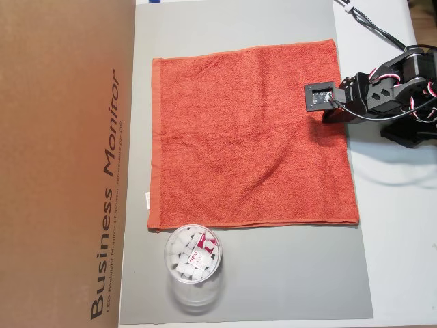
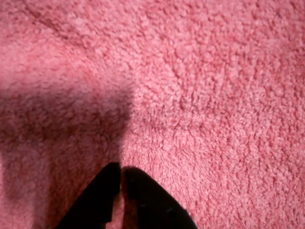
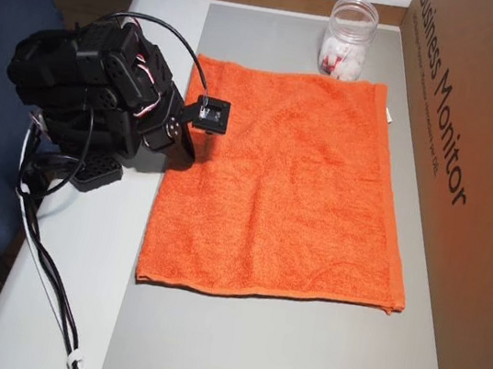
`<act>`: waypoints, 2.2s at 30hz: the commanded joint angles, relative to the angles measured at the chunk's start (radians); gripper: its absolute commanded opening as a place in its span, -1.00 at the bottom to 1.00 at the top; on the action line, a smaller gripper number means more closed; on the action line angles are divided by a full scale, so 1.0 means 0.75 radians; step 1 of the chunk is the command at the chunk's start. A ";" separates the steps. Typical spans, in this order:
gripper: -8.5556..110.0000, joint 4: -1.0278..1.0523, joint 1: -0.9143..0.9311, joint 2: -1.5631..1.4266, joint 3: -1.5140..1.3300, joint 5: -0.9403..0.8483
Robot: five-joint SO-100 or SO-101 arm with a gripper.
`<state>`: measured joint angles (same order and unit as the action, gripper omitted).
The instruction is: Fold the blanket.
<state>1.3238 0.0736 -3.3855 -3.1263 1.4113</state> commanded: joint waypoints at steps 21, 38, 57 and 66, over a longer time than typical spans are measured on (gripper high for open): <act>-0.86 0.002 -0.010 -0.010 -0.010 -0.008; -0.86 0.002 -0.010 -0.010 -0.010 -0.008; -0.85 -0.022 -0.010 0.000 0.016 0.004; -0.85 -0.092 -0.010 0.002 0.090 0.004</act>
<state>1.2655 0.0752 -3.3855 -3.1094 1.4113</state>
